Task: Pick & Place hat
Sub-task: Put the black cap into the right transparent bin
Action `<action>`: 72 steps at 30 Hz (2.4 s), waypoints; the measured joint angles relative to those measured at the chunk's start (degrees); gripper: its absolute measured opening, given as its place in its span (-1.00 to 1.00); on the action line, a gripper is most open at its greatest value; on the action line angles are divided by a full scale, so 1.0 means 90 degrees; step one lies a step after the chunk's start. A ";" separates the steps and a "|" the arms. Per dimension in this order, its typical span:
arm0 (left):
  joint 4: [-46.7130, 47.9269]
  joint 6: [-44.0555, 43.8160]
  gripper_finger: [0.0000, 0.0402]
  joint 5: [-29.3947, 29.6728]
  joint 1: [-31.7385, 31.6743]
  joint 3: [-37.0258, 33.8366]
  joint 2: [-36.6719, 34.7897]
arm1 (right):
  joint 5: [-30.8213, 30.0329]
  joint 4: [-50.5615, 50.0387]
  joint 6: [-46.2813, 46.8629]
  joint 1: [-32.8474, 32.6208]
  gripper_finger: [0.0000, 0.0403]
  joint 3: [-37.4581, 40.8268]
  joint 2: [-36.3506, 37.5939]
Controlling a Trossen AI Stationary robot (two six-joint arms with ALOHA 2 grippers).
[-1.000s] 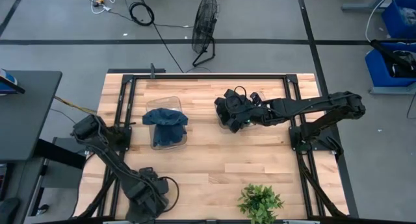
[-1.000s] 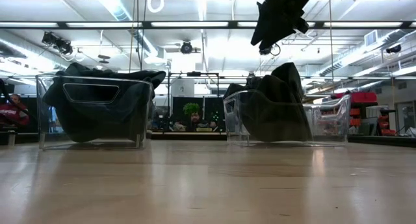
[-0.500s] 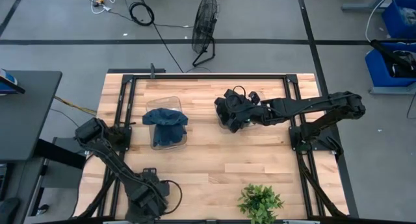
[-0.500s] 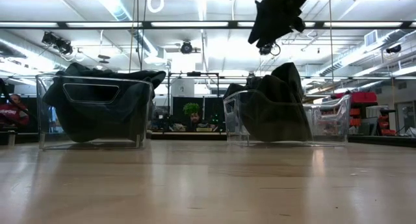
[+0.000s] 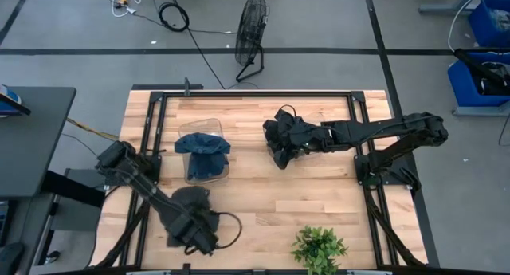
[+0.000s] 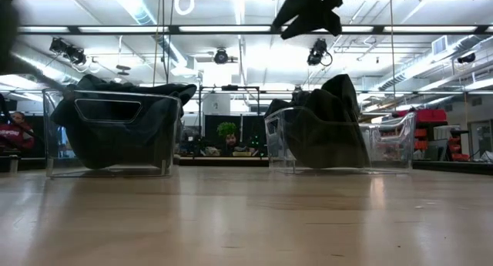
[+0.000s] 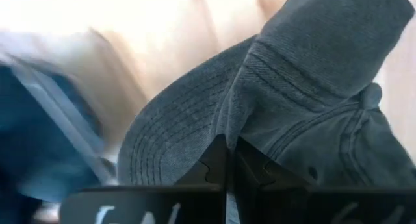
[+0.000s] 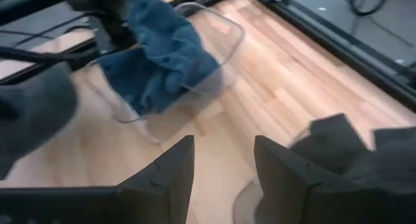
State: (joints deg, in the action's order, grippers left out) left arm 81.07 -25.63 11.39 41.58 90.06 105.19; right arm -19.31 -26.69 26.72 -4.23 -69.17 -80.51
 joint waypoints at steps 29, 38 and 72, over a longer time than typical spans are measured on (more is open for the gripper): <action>-0.0951 0.5958 -0.96 0.2558 -0.3181 0.1790 -0.0015 | 0.0582 0.0197 -0.2342 -0.0182 -0.17 0.0000 0.0000; -0.2077 0.6644 -0.95 0.2550 -0.3806 0.1790 -0.0015 | 0.0185 0.1091 -0.3062 -0.0223 -0.17 0.0000 0.0000; -0.2892 0.6755 -0.85 0.2425 -0.3781 0.1781 0.0005 | -0.0727 0.0559 -0.2260 -0.0217 -0.94 -0.0006 -0.0522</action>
State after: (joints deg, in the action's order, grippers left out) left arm 55.05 35.16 33.21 7.55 106.08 105.23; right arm -25.85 -21.66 6.38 -6.18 -69.22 -85.21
